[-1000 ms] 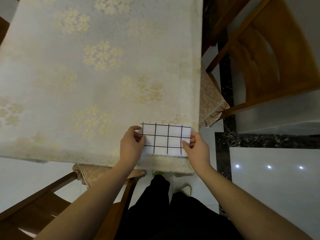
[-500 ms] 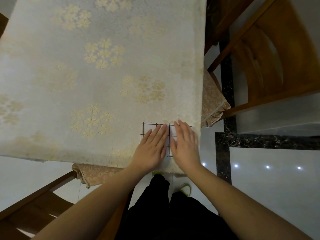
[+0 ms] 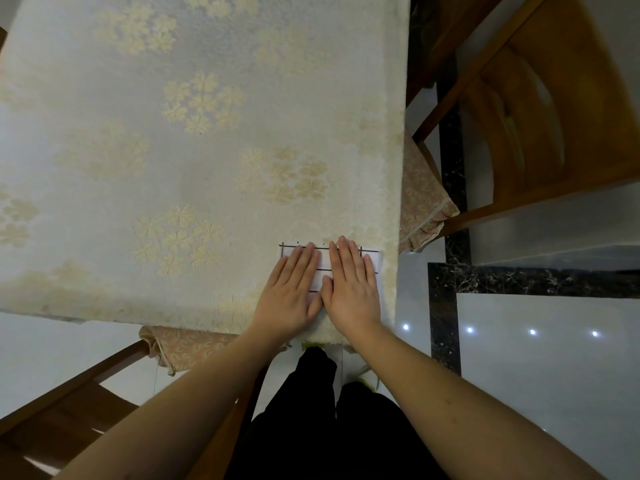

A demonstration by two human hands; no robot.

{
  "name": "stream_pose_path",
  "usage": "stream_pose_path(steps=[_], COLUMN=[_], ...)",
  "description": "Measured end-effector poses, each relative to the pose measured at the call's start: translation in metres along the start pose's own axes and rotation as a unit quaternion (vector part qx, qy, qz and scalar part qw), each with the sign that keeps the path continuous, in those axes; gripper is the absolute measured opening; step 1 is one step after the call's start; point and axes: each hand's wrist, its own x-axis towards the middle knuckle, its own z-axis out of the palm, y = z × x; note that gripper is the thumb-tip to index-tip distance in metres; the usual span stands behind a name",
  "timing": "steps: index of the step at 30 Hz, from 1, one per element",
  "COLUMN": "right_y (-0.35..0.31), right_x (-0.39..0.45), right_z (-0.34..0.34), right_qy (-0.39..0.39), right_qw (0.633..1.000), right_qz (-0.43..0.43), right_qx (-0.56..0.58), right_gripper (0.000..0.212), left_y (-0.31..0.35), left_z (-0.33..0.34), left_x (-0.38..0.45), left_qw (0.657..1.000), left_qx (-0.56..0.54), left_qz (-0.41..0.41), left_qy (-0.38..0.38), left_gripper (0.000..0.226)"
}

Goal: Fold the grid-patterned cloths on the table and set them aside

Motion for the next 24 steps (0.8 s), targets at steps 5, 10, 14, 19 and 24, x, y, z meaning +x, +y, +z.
stream_pose_path(steps=[5,10,14,19,24], right_y=[0.019,0.031,0.028,0.031,0.032], right_x=[-0.006,-0.008,-0.007,-0.002,-0.006], right_z=[0.0,-0.003,-0.01,-0.033,-0.085], right_qy=[-0.003,-0.028,-0.056,-0.127,-0.133], right_qw=[1.0,1.0,0.998,0.991,0.981], right_qz=[0.012,0.006,0.012,-0.001,0.061], right_qx=[0.003,-0.008,0.0,0.035,0.128], right_gripper=[0.07,0.076,0.078,0.077,0.069], left_y=[-0.014,-0.021,-0.02,-0.016,0.017], left_z=[-0.005,-0.009,-0.014,-0.038,-0.08], left_x=[-0.001,0.0,0.003,0.012,0.022], left_qw=[0.997,0.992,0.989,0.978,0.977], left_qx=[0.025,0.047,0.055,0.053,0.042], left_qz=[-0.056,-0.079,-0.078,-0.085,-0.117], left_qy=[-0.041,-0.081,-0.11,-0.184,-0.174], left_gripper=[0.086,0.103,0.108,0.103,0.083])
